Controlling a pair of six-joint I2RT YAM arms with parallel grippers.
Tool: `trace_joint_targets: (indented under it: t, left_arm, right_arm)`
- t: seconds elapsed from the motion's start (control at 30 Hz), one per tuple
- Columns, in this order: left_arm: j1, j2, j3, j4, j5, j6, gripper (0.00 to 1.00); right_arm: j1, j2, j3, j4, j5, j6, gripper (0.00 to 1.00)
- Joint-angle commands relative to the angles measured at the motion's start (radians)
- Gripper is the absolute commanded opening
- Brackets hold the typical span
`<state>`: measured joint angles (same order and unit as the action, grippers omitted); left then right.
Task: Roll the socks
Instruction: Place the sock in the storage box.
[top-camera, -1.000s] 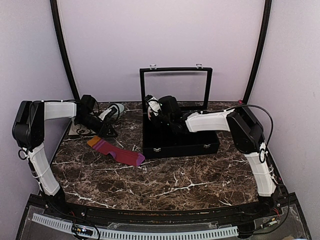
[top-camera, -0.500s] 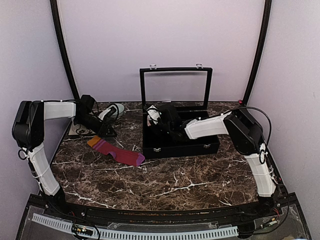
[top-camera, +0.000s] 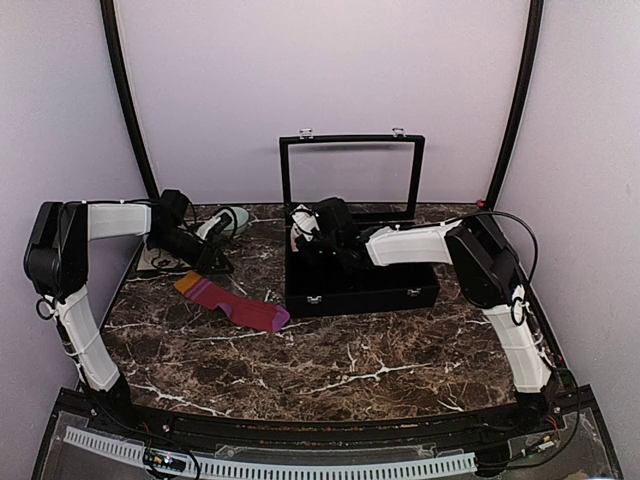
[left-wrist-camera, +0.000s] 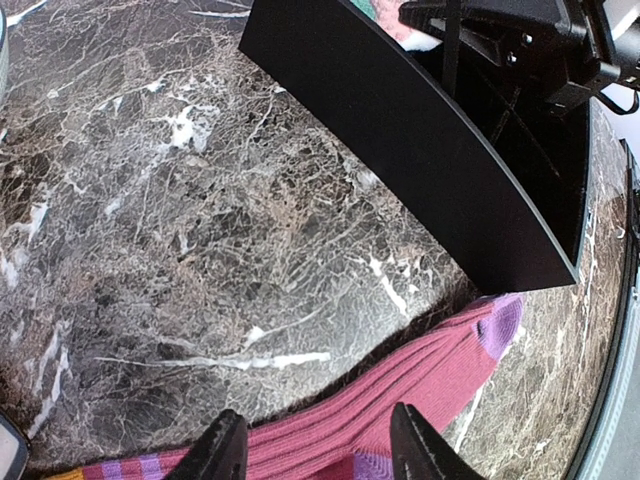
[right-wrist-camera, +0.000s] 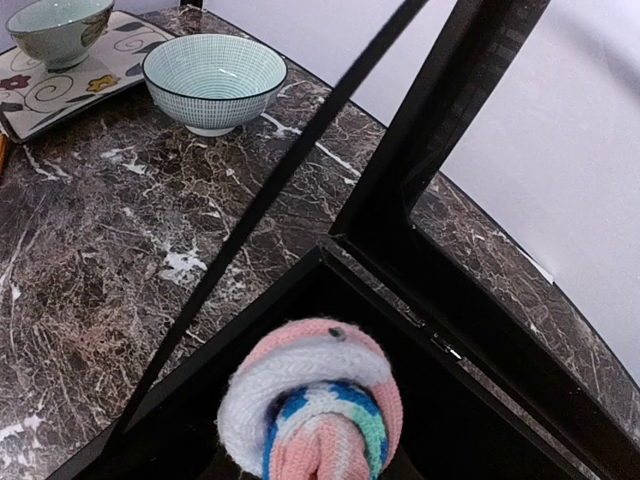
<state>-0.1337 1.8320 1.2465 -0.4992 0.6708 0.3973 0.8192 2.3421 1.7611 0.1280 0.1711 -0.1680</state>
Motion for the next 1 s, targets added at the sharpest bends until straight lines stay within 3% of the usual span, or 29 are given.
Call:
trace_joint_targets:
  t: [0.0, 0.47, 0.67, 0.87, 0.97]
  left_arm:
    - [0.01, -0.034, 0.0, -0.026, 0.023, -0.003, 0.51]
    - [0.011, -0.033, 0.013, -0.036, 0.044, -0.006, 0.51]
    - [0.012, -0.034, 0.011, -0.043, 0.047, 0.0, 0.51]
    - [0.012, -0.037, 0.007, -0.04, 0.053, -0.005, 0.51]
    - [0.013, -0.036, 0.012, -0.045, 0.052, 0.0, 0.51]
  right_arm:
    - [-0.013, 0.03, 0.037, -0.037, -0.048, -0.033, 0.0]
    - [-0.041, 0.062, 0.066, -0.058, -0.071, -0.093, 0.0]
    - [-0.046, 0.101, 0.134, -0.188, -0.14, -0.106, 0.01]
    - [-0.054, 0.042, 0.089, -0.189, -0.158, -0.097, 0.37]
    - [-0.058, 0.02, 0.092, -0.188, -0.168, -0.091, 0.41]
